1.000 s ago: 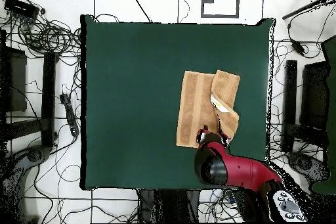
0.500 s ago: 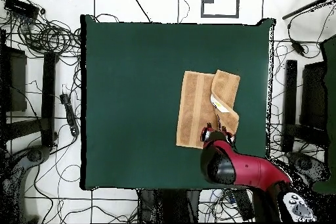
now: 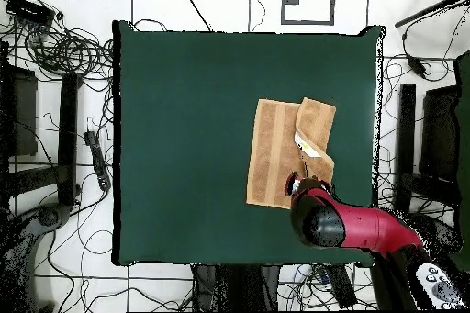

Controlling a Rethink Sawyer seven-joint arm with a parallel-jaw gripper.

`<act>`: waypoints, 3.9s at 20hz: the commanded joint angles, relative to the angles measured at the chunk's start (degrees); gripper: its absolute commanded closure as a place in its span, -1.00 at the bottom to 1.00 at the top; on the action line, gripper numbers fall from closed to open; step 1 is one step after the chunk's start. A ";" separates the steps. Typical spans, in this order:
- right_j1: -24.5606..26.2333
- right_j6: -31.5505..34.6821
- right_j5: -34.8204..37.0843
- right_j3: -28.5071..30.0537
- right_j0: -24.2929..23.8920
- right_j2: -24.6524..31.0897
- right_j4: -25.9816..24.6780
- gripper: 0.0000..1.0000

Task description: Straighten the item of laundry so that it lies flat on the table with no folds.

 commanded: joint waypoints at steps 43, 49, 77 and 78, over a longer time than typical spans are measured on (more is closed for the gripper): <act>10.58 -5.30 7.74 -12.39 -8.96 18.71 -15.41 -1.00; 9.55 -2.72 7.31 -10.81 -8.14 17.76 -15.64 -1.00; 7.77 -4.42 8.57 -11.29 -8.19 18.20 -16.87 1.00; 7.25 -3.85 8.06 -11.31 -7.79 17.43 -17.31 1.00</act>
